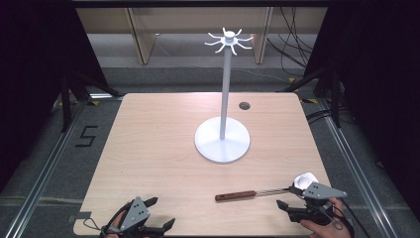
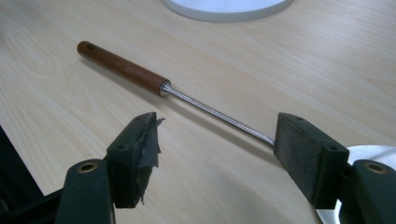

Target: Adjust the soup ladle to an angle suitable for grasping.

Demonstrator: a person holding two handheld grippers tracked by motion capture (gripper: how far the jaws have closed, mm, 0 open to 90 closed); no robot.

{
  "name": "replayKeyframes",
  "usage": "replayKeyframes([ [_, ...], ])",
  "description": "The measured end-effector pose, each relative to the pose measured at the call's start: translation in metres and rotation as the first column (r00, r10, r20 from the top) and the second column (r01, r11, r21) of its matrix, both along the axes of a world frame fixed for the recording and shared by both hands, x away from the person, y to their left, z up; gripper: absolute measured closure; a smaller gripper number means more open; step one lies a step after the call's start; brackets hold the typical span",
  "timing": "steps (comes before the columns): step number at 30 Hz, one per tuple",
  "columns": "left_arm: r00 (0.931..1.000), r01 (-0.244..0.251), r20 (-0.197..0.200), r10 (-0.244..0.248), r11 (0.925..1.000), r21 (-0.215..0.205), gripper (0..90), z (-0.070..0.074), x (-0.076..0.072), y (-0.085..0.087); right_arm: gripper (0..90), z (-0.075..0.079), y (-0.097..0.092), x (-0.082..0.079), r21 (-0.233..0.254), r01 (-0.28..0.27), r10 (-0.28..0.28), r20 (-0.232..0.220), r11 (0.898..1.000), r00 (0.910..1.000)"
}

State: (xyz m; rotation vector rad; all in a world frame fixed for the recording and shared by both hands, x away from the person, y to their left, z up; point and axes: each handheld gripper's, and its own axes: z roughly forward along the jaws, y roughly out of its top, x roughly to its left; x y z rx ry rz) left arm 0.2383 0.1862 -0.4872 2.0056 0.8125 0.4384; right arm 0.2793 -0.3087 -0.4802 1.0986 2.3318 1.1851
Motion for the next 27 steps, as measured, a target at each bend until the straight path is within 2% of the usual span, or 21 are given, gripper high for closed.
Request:
replayKeyframes([
  [1, 1.0, -0.003, -0.004, 0.003, 0.9996, -0.029, 14.8, 0.0, -0.001, -0.001, 31.6, 0.0, 0.0, 0.0, -0.01, 0.007, -0.007, 0.012, 1.0, 0.9999],
  [2, 1.0, 0.001, -0.001, -0.001, 0.9998, -0.021, 14.8, 0.0, 0.0, -0.001, 31.6, 0.001, 0.001, -0.001, -0.005, 0.016, -0.016, 0.005, 1.0, 0.9999],
  [4, 1.0, -0.005, -0.001, 0.005, 0.9992, -0.039, 14.8, -0.001, -0.001, -0.002, 31.5, 0.0, 0.001, -0.001, -0.004, -0.003, 0.003, -0.002, 1.0, 1.0],
  [5, 1.0, -0.003, -0.001, 0.003, 0.9994, -0.036, 14.8, -0.001, -0.001, -0.002, 31.5, 0.0, 0.002, -0.003, -0.002, 0.016, -0.016, -0.019, 1.0, 0.9997],
  [6, 1.0, 0.003, 0.0, -0.003, 0.9998, -0.018, 14.8, 0.0, 0.0, 0.0, 31.5, 0.0, 0.0, 0.0, -0.02, -0.002, 0.003, 0.015, 1.0, 0.9999],
  [8, 1.0, 0.003, -0.003, -0.003, 0.9998, -0.019, 14.8, 0.001, 0.0, 0.0, 31.5, -0.001, 0.001, 0.0, -0.005, -0.016, 0.016, -0.002, 1.0, 0.9999],
  [9, 1.0, 0.002, 0.001, -0.002, 0.9998, -0.019, 14.8, 0.0, 0.0, 0.0, 31.5, 0.0, 0.001, 0.0, -0.019, -0.015, 0.014, -0.011, 1.0, 0.9998],
  [13, 1.0, 0.004, -0.003, -0.004, 0.9998, -0.018, 14.8, 0.001, 0.0, 0.0, 31.3, -0.001, 0.003, -0.001, -0.014, -0.004, 0.003, -0.009, 1.0, 1.0],
  [15, 1.0, 0.001, -0.001, -0.001, 0.9998, -0.021, 14.8, 0.0, -0.001, -0.001, 31.3, -0.001, 0.003, 0.001, -0.035, -0.019, 0.019, 0.007, 0.999, 0.9998],
  [16, 1.0, 0.001, -0.001, -0.001, 0.9998, -0.021, 14.8, 0.0, -0.001, -0.001, 31.3, -0.001, 0.005, -0.001, -0.021, -0.007, 0.007, -0.013, 1.0, 0.9999],
  [18, 1.0, 0.0, 0.002, 0.0, 0.9998, -0.021, 14.8, 0.0, 0.0, 0.0, 31.3, -0.002, 0.006, 0.001, -0.03, -0.034, 0.034, 0.001, 0.999, 0.9994],
  [20, 1.0, 0.001, 0.0, -0.001, 0.9998, -0.019, 14.8, 0.0, 0.0, -0.001, 31.3, -0.002, 0.008, 0.001, -0.037, -0.037, 0.037, -0.001, 0.999, 0.9993],
  [21, 1.0, -0.005, 0.0, 0.005, 0.9993, -0.037, 14.8, -0.001, -0.001, -0.002, 31.4, -0.001, 0.009, 0.001, -0.042, -0.041, 0.041, -0.004, 0.998, 0.9992],
  [22, 1.0, -0.005, 0.001, 0.005, 0.9993, -0.037, 14.8, -0.001, 0.0, -0.002, 31.8, 0.0, 0.012, -0.001, -0.032, -0.026, 0.026, -0.002, 0.999, 0.9997],
  [23, 1.0, 0.0, 0.001, 0.0, 0.9998, -0.02, 14.8, 0.0, 0.0, -0.001, 31.9, 0.002, 0.012, 0.001, -0.044, -0.049, 0.05, 0.032, 0.998, 0.9982],
  [24, 1.0, 0.002, 0.001, -0.002, 0.9998, -0.018, 14.8, 0.0, 0.0, -0.001, 31.8, 0.005, 0.012, 0.0, -0.04, -0.049, 0.05, 0.039, 0.998, 0.998],
  [25, 1.0, -0.004, 0.003, 0.004, 0.9995, -0.033, 14.8, -0.001, 0.0, -0.002, 31.8, 0.006, 0.015, -0.002, -0.019, -0.037, 0.037, 0.014, 0.999, 0.9992],
  [26, 1.0, 0.001, 0.006, -0.001, 1.0, -0.001, 14.7, 0.0, 0.0, 0.0, 31.7, 0.007, 0.015, 0.0, -0.025, -0.056, 0.057, 0.039, 0.998, 0.9976],
  [27, 1.0, -0.006, -0.004, 0.006, 0.9997, -0.022, 14.8, 0.0, -0.001, -0.001, 31.8, 0.007, 0.017, 0.001, -0.037, -0.065, 0.067, 0.036, 0.997, 0.9971],
])
